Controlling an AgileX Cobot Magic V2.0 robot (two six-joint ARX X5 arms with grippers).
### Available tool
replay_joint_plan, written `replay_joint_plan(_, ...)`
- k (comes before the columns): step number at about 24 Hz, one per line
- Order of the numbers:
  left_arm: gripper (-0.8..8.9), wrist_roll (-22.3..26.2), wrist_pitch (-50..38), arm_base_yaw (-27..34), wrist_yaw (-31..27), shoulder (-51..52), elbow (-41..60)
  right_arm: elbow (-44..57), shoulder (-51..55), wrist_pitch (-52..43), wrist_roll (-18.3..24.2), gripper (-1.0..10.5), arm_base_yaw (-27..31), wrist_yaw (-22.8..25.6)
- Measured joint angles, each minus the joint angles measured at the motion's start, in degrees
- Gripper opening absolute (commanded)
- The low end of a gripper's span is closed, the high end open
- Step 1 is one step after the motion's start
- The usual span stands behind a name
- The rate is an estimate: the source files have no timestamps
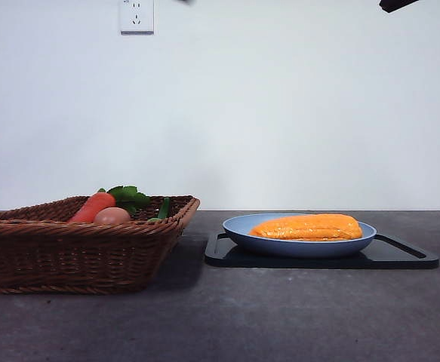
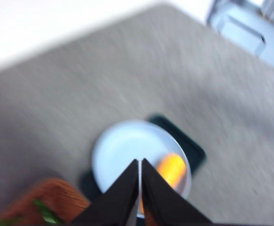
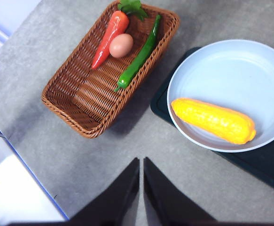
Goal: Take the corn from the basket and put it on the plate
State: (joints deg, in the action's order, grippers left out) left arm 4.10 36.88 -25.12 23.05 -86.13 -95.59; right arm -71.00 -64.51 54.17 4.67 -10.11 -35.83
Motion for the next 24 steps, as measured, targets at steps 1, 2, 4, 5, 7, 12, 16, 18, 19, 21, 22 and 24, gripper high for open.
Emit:
replay_joint_plan(1,0.08,0.76,-0.68,2.34,0.04,3.56,0.83,0.00,0.00,-0.90,0.00,0.0,0.00,0.00)
replay_joint_plan(2,0.08,1.20,-1.99,4.92,0.07,7.37,2.54,0.00,-0.02,-1.79,0.02,0.0,0.00,0.00)
replay_joint_plan(4,0.08,1.44,-5.31,10.62,0.04,15.19,8.96,0.00,-0.02,-3.10,0.00,0.0,0.00,0.00)
replay_joint_plan(5,0.08,1.55,-7.48,13.51,0.04,18.93,13.27,0.00,-0.02,-3.87,0.00,0.0,0.00,0.00)
replay_joint_plan(7,0.08,1.57,-11.26,18.75,0.04,26.49,22.73,0.00,-0.02,-5.35,0.00,0.0,0.00,0.00)
replay_joint_plan(12,0.08,1.97,-23.47,28.98,-0.11,45.97,45.07,0.00,-0.02,-9.05,0.02,0.0,0.00,0.00)
replay_joint_plan(16,0.08,2.01,-29.14,30.71,-5.11,55.28,60.61,0.00,-0.02,-11.58,0.02,0.0,0.00,0.00)
replay_joint_plan(18,0.08,2.01,-30.77,30.73,-5.84,59.25,67.54,0.00,-0.02,-12.22,0.00,0.0,0.00,0.00)
replay_joint_plan(19,0.08,1.99,-31.78,30.71,-6.47,61.24,70.44,0.00,-0.02,-12.22,0.02,0.0,0.00,0.00)
replay_joint_plan(21,0.08,1.99,-33.81,30.73,-7.23,64.89,75.36,0.00,-0.02,-12.22,0.00,0.0,0.00,0.00)
replay_joint_plan(22,0.08,1.97,-34.32,30.73,-7.67,66.20,77.02,0.00,-0.02,-12.22,0.00,0.0,0.00,0.00)
replay_joint_plan(24,0.08,1.79,-34.82,30.71,-9.05,68.98,80.94,0.00,-0.02,-12.22,0.02,0.0,0.00,0.00)
